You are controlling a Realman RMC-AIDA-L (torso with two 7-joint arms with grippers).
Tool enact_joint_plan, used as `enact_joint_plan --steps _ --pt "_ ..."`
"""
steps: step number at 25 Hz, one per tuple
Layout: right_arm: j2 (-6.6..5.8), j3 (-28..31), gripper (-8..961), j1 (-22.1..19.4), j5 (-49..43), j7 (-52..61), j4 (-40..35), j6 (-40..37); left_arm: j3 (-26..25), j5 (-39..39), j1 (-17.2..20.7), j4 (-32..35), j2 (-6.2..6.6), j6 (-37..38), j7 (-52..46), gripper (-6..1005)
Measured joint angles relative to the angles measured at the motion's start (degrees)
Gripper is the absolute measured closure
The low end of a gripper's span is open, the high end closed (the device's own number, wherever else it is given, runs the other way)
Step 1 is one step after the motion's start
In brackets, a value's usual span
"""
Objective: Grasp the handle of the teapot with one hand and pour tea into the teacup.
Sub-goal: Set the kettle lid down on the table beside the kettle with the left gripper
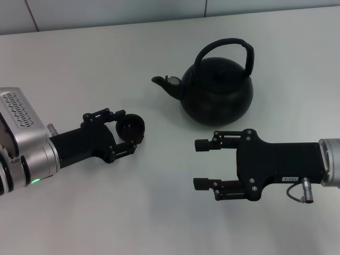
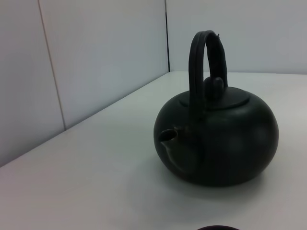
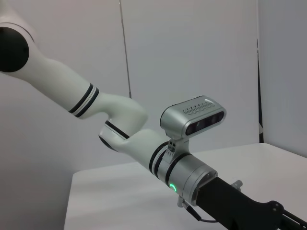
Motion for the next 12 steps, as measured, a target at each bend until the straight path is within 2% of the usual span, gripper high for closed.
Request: enact_joint_plan --steps 5,7,12 --pt "0.00 0.00 260 0.08 0.04 0.00 -0.14 0.00 0.77 0.19 0.00 0.11 0.00 0.01 -0.23 310" --pt "0.00 0.00 260 0.11 0.04 0.00 -0.14 0.00 2.73 0.18 -0.26 0.64 0.00 0.09 -1.18 310" --pt "0.00 0.24 260 0.21 -0.08 0.00 -0.11 0.04 2.76 0.02 -0.42 1.11 0.00 -0.01 -2.26 310"
